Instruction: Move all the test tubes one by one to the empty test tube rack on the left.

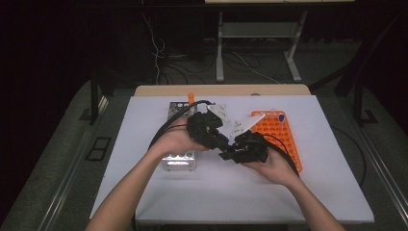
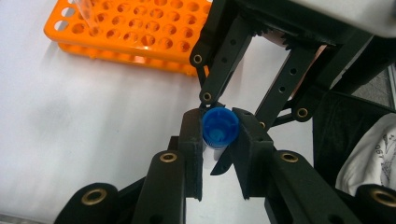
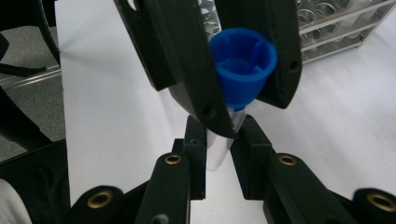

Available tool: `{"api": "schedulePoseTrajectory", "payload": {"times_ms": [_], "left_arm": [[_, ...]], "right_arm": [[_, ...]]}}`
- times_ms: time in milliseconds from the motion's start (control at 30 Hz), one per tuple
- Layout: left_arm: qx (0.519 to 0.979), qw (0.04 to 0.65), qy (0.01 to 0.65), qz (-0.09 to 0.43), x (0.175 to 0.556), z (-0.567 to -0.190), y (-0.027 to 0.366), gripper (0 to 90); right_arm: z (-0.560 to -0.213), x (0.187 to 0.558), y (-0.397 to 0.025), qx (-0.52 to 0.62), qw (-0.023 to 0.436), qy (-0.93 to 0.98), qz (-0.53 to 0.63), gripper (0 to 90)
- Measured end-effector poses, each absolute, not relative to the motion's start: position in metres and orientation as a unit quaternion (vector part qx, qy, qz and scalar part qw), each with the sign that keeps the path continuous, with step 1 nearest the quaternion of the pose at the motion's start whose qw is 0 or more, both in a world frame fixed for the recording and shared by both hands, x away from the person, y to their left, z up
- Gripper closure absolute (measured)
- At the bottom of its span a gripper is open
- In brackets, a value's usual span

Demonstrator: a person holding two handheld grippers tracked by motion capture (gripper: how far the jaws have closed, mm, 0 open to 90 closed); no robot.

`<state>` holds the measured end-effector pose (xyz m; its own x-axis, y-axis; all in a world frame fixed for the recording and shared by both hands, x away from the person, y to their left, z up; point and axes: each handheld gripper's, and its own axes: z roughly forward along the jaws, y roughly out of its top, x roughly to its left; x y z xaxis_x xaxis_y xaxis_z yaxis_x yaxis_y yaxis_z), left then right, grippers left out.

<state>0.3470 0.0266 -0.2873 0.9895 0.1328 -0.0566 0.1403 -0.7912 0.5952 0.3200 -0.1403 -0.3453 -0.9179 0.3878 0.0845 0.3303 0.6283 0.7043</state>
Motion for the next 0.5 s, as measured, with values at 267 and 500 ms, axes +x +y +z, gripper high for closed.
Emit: {"api": "schedulePoseTrajectory", "payload": {"times_ms": [267, 500], "left_arm": [[0.944, 0.321, 0.08, -0.004, 0.347, -0.283, 0.029, 74.4], [0.939, 0.332, 0.093, 0.002, 0.35, -0.275, 0.038, 74.4]], "right_arm": [[-0.343, 0.32, -0.143, 0.206, 0.038, 0.895, 0.393, 68.4], [-0.342, 0.32, -0.152, 0.218, 0.038, 0.889, 0.401, 58.1]]}}
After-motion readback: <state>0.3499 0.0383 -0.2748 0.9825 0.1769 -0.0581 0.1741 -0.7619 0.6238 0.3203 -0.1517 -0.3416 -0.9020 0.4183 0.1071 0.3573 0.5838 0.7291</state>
